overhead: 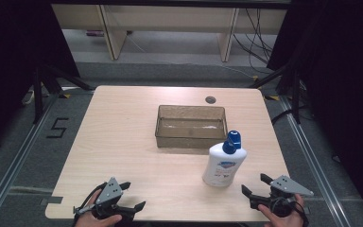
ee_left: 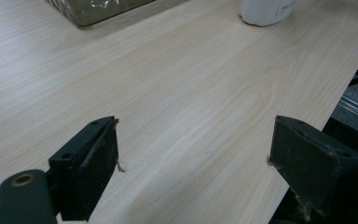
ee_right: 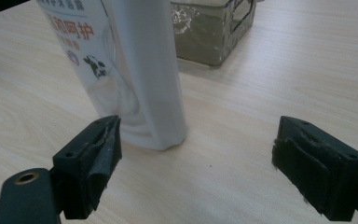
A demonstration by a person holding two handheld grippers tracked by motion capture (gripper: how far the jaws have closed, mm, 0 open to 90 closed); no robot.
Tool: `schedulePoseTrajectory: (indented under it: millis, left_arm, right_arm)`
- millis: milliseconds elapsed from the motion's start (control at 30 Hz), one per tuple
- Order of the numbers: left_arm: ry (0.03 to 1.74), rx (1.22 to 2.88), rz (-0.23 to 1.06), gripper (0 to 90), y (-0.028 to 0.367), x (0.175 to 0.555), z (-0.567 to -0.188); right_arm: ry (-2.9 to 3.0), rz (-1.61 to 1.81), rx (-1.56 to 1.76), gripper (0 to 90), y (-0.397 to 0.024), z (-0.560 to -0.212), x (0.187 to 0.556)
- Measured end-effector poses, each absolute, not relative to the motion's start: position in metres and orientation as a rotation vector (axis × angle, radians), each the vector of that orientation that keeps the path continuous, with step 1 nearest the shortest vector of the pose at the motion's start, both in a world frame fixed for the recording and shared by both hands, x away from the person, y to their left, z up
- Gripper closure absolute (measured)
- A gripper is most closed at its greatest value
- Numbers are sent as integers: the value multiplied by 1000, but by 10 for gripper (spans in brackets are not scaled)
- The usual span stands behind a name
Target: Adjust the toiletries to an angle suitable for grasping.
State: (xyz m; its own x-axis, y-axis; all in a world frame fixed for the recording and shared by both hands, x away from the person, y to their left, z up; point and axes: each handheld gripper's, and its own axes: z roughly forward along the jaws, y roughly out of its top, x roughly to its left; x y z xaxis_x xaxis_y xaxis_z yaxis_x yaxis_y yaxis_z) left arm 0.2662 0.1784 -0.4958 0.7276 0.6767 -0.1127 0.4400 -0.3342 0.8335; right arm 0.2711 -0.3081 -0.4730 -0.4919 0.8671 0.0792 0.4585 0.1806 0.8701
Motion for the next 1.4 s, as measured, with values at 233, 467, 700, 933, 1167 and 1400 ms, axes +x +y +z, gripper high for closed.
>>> schedulePoseTrajectory:
  millis: [233,467,700,933,1167,1400]
  left_arm:
    - [865,1993,317,149,179,266,-496]
    - [868,1994,317,149,179,266,-496]
    - [866,1990,318,149,179,267,-497]
    - [868,1996,315,149,179,267,-496]
    - [862,1996,315,149,179,267,-497]
    - [870,1999,310,149,179,267,-497]
  right_arm:
    - [2019,1270,1267,160,-306,-470,269]
    - [1987,1311,1184,158,-305,-467,269]
    - [1982,1351,1138,157,-297,-456,265]
    - [1981,1370,1111,158,-288,-447,261]
    - [1977,1398,1091,158,-282,-441,259]
    - [1969,1412,1081,158,-279,-432,256]
